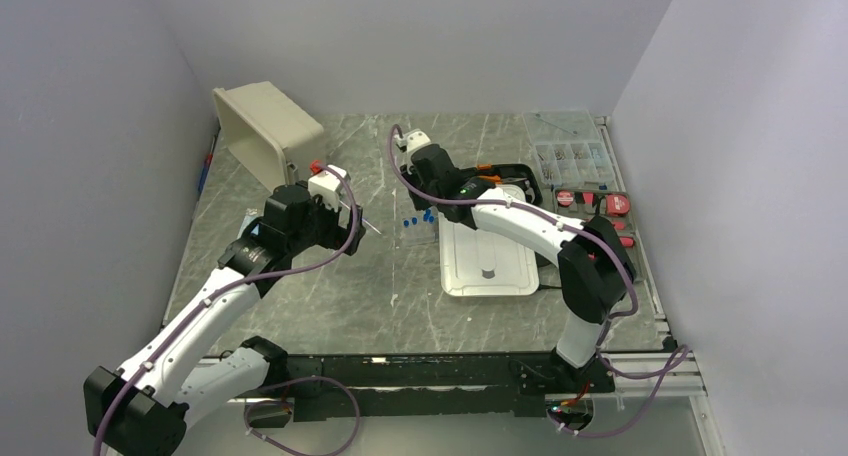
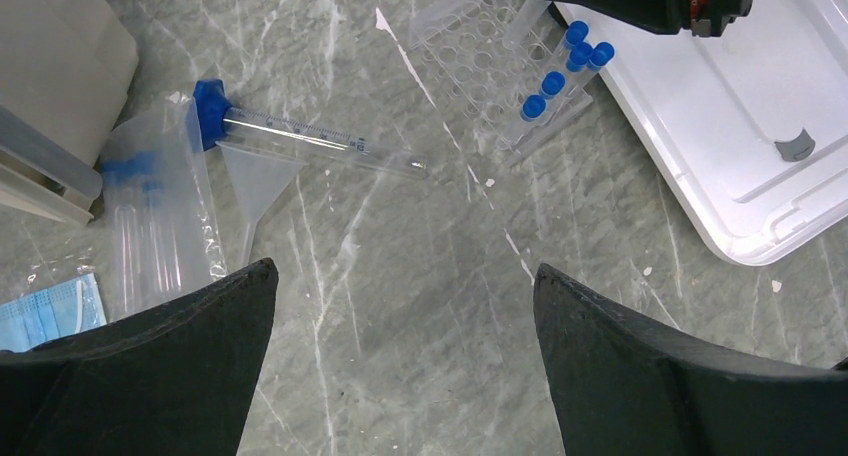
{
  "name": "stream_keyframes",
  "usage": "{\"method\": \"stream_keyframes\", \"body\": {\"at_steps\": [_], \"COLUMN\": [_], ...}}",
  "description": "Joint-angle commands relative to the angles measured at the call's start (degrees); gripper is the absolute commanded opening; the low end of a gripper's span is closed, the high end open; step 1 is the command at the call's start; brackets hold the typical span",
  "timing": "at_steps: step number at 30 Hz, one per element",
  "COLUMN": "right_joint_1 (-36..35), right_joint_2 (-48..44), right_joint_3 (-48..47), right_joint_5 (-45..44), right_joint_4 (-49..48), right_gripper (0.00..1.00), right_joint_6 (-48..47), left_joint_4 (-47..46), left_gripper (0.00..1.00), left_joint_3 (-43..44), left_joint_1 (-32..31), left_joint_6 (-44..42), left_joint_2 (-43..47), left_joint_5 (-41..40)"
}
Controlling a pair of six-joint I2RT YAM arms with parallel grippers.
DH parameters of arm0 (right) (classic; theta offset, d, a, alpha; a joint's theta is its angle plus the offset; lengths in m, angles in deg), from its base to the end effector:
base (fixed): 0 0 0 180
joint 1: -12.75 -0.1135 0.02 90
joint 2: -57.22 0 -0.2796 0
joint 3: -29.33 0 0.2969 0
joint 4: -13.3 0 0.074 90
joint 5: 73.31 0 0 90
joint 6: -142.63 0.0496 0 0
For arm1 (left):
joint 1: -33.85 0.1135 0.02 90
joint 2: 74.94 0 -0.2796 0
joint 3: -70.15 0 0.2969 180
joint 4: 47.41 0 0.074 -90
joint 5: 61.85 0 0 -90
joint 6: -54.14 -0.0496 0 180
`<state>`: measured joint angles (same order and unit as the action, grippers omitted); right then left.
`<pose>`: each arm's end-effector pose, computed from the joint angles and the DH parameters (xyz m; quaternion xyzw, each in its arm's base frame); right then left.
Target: Organize the chemistry lab equipment
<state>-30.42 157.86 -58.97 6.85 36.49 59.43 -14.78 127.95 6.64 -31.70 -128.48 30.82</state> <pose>0.3425 0.3097 0.2534 -0.2392 0.8539 0.1235 0.4455 0.2290 -0.1203 0.3017 0.1832 0.8389 -0.1577 0.4876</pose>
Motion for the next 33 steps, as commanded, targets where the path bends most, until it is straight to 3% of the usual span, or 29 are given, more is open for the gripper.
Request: {"method": "stream_keyframes", "body": {"at_steps": [1, 33], "right_joint_1": [-0.1, -0.2], "right_joint_2": [0.4, 2.1], "right_joint_3": [-2.6, -0.8], "right_joint_5": [0.2, 1.7], "right_joint_4": [1.0, 4.3], "right_gripper": [0.06, 0.05], "right_joint_6": [-1.5, -2.1], "left_joint_4": [-0.6, -0.7], "left_gripper": [1.0, 0.99], "left_joint_3": [1.5, 1.5], "left_joint_1": [0.2, 0.3], "left_joint_6": [0.8, 0.5], "left_joint_2": [0.0, -0.4], "left_joint_5": [-0.4, 0.3]}}
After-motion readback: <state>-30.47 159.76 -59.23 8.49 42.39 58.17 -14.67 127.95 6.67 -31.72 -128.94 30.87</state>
